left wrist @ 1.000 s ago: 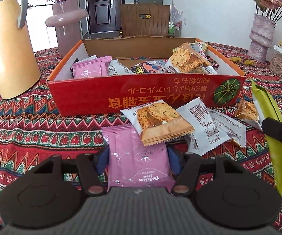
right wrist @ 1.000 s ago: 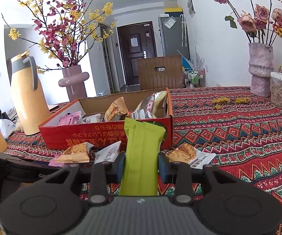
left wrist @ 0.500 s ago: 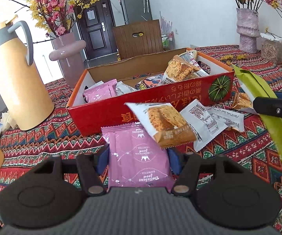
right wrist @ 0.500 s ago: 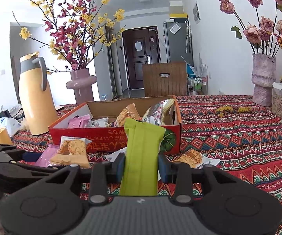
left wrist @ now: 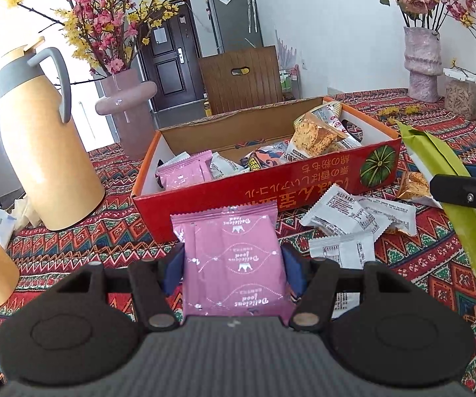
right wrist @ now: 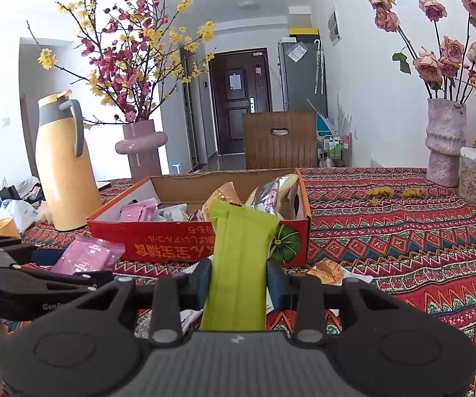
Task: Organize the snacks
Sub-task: 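Carry the pink packet and green bar over the cardboard box, then open both tools to drop the pink packet and green bar into the box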
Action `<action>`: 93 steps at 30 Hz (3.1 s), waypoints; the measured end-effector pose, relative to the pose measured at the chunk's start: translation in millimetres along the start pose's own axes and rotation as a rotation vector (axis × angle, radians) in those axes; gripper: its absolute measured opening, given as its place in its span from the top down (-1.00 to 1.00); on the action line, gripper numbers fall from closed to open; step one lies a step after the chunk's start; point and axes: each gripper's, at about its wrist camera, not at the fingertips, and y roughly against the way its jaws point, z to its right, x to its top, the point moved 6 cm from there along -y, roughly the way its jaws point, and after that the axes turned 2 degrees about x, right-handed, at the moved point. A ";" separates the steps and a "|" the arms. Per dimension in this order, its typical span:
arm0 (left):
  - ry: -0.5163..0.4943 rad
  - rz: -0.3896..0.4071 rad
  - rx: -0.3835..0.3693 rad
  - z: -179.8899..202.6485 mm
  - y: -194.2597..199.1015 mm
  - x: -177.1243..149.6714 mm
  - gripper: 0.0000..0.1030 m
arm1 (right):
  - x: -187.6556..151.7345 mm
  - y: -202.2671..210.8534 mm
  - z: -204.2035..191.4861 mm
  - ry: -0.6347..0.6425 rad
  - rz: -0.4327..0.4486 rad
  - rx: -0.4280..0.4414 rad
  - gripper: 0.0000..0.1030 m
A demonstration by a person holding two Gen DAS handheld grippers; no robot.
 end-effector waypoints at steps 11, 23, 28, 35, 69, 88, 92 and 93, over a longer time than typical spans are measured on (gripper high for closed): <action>0.038 0.051 -0.009 -11.3 3.8 29.8 -0.21 | 25.7 -11.6 -5.9 0.017 0.034 0.004 0.33; 0.098 0.096 -0.015 -23.4 -11.7 70.0 -0.21 | 67.0 -47.7 -5.0 0.042 0.064 0.003 0.33; 0.121 0.104 -0.013 -26.5 -26.0 85.6 -0.21 | 84.7 -70.5 -1.0 0.056 0.070 -0.008 0.33; 0.166 0.100 -0.013 -31.2 -52.2 103.4 -0.21 | 105.3 -104.7 12.7 0.058 0.067 -0.033 0.33; 0.290 0.150 -0.014 -53.7 -108.6 96.7 -1.00 | 91.6 -171.2 48.6 -0.040 0.032 -0.088 -1.00; 0.225 0.025 -0.075 -22.1 -63.0 75.6 -1.00 | 67.4 -84.0 72.7 -0.033 0.003 -0.128 -1.00; 0.209 -0.029 -0.098 -9.6 -58.6 58.7 -1.00 | 51.0 -71.8 78.8 -0.026 -0.027 -0.136 -1.00; 0.204 -0.043 -0.106 -6.5 -58.0 54.5 -1.00 | 46.5 -68.8 80.4 -0.024 -0.035 -0.138 -1.00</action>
